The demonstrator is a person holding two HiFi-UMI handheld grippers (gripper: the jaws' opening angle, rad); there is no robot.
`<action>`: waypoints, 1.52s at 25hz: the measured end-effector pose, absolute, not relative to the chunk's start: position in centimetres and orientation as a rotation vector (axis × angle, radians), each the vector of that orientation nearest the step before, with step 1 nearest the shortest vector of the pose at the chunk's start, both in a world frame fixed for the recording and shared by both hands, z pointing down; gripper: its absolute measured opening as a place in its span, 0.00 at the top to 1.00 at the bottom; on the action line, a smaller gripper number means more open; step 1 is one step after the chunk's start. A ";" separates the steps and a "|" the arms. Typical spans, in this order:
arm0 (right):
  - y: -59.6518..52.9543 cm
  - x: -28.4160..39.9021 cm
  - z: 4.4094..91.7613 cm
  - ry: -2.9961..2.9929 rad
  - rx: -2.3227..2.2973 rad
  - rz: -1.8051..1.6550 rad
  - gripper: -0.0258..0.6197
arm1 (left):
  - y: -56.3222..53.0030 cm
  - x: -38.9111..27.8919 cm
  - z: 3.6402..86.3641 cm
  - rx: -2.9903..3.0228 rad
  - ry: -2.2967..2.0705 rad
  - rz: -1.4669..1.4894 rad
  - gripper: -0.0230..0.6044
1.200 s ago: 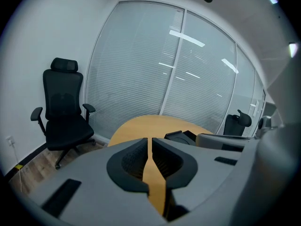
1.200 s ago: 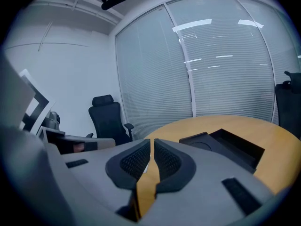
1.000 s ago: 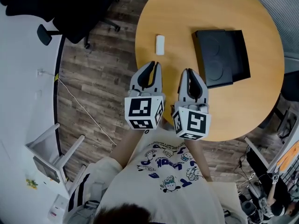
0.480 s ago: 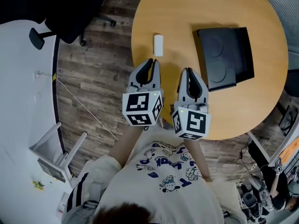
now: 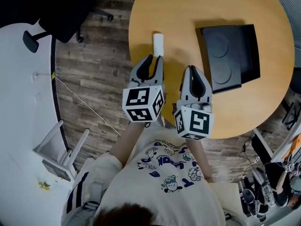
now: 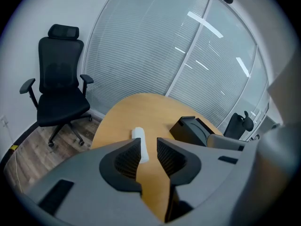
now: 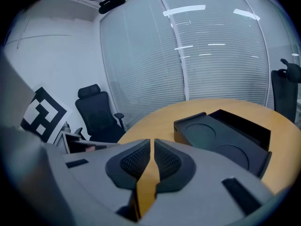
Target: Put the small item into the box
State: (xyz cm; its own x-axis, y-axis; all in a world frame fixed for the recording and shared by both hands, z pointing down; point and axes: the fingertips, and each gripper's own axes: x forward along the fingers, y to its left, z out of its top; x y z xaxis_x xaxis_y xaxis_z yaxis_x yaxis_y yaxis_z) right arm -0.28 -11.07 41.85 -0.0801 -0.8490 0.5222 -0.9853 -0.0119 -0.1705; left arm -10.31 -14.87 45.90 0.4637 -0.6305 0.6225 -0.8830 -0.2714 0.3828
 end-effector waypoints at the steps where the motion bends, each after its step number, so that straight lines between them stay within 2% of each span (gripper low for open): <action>1: -11.1 -0.2 42.1 -1.993 1.927 0.741 0.89 | -14.9 -10.3 46.2 2.001 -1.250 0.461 0.81; 16: -11.2 0.3 44.6 -1.903 1.952 0.823 0.89 | -15.7 -10.1 50.4 1.929 -1.168 0.554 0.71; 34: -10.7 0.4 45.4 -1.855 1.982 0.856 0.89 | -15.3 -9.6 52.3 1.879 -1.110 0.615 0.71; 38: -10.6 1.0 45.5 -1.837 1.999 0.861 0.89 | -15.2 -9.3 52.5 1.889 -1.098 0.628 0.74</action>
State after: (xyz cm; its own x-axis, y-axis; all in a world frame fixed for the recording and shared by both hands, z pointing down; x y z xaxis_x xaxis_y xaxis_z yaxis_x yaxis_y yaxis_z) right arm 1.04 -10.59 45.48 0.0068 -0.7984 0.6020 -0.9735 -0.1430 -0.1786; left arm -9.35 -15.23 52.45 0.4906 -0.4497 0.7464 -0.8713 -0.2627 0.4144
